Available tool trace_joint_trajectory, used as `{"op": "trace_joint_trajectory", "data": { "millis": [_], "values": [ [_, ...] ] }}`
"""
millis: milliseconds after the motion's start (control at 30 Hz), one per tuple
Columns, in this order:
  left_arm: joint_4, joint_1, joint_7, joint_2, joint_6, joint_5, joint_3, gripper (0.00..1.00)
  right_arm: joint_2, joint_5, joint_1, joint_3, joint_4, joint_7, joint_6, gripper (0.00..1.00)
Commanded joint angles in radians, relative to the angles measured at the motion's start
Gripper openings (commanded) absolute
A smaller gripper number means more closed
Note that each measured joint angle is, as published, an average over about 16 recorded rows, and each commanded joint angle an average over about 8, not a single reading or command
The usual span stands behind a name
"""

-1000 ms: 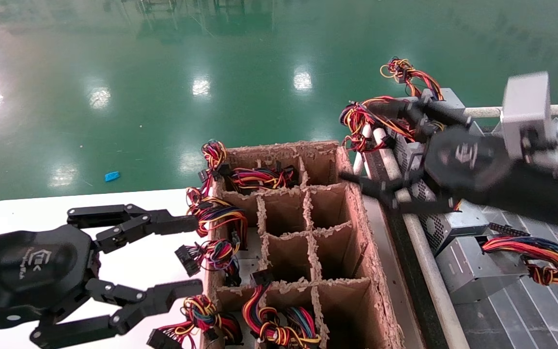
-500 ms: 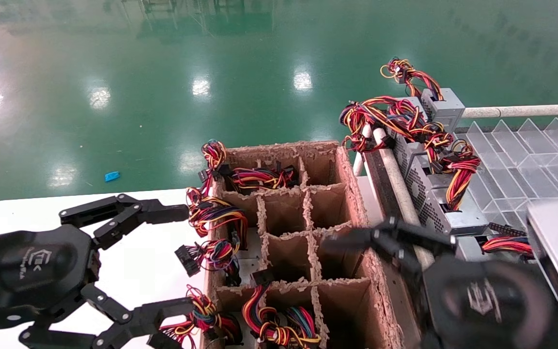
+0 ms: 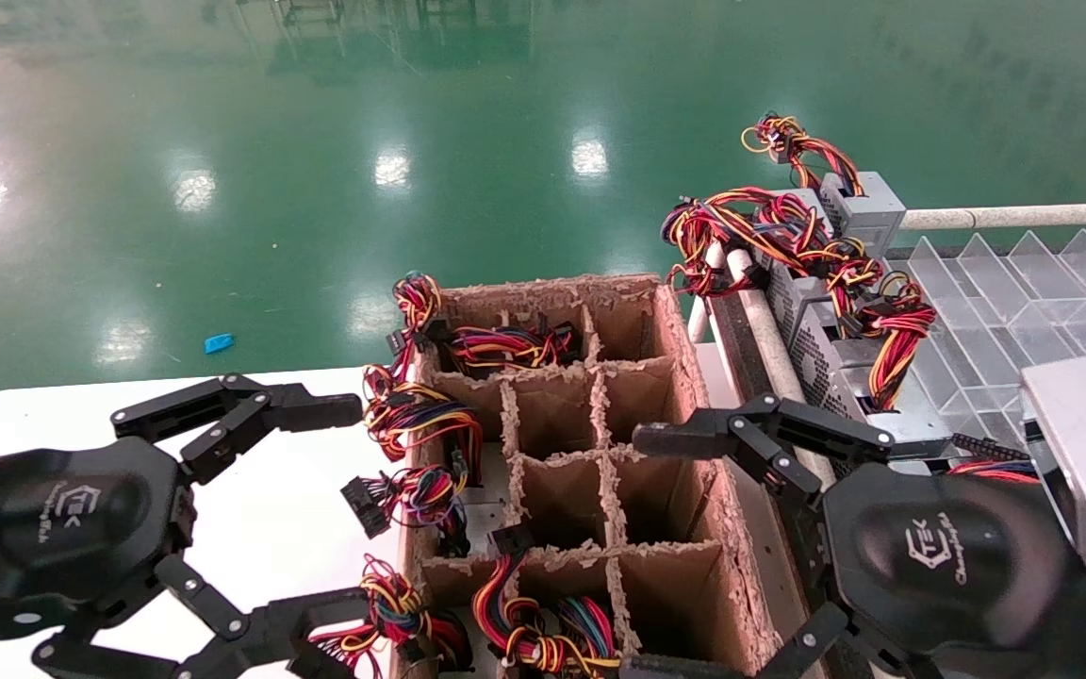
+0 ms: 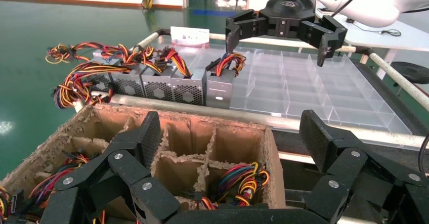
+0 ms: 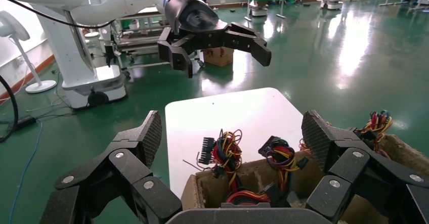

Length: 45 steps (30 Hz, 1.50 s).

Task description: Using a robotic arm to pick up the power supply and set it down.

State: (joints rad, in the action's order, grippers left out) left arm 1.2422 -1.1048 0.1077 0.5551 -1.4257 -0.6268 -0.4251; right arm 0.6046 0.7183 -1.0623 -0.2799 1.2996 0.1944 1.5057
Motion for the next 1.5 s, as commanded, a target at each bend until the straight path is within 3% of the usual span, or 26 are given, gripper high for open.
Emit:
{"op": "trace_joint_trajectory", "data": {
  "millis": [33,1500],
  "values": [
    [0.0,0.0,0.0,0.0,0.0,0.0,0.0,1.0,0.001,0.003,-0.003,0.0,-0.004,-0.002,-0.002,1.0],
    [0.0,0.0,0.0,0.0,0.0,0.0,0.0,1.0,0.007,0.014,-0.013,0.0,-0.018,-0.009,-0.012,1.0]
  ]
}}
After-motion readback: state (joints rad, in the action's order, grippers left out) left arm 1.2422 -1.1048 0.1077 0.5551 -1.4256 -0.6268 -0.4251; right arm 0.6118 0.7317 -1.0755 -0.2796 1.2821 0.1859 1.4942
